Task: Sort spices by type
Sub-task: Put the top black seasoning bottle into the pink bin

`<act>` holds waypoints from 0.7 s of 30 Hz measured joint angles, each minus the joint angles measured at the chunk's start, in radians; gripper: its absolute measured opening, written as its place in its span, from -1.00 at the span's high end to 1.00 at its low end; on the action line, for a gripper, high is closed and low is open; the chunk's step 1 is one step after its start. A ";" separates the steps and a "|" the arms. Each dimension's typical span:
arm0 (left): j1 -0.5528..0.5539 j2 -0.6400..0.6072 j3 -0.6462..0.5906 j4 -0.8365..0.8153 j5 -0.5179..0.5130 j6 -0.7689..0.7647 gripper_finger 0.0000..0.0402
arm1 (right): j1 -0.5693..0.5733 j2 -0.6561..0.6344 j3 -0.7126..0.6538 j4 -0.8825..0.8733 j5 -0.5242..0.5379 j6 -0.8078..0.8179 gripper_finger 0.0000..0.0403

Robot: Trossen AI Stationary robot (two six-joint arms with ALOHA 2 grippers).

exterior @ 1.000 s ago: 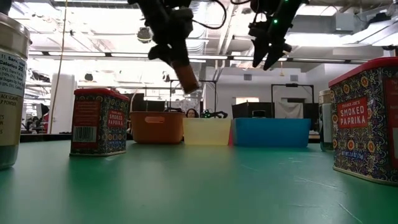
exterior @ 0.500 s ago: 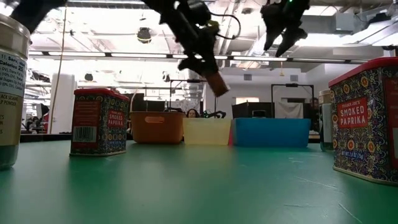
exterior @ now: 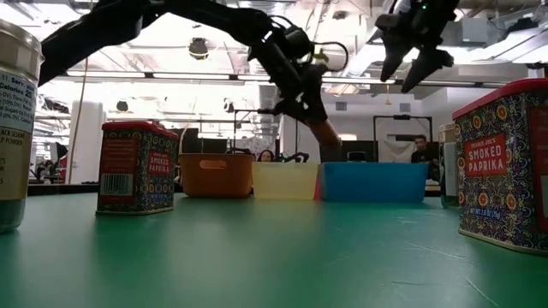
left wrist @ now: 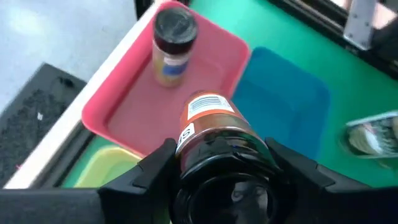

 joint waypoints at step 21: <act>-0.033 -0.129 -0.001 -0.206 0.005 0.126 0.00 | 0.200 -0.021 -0.206 0.559 0.128 -0.448 -0.63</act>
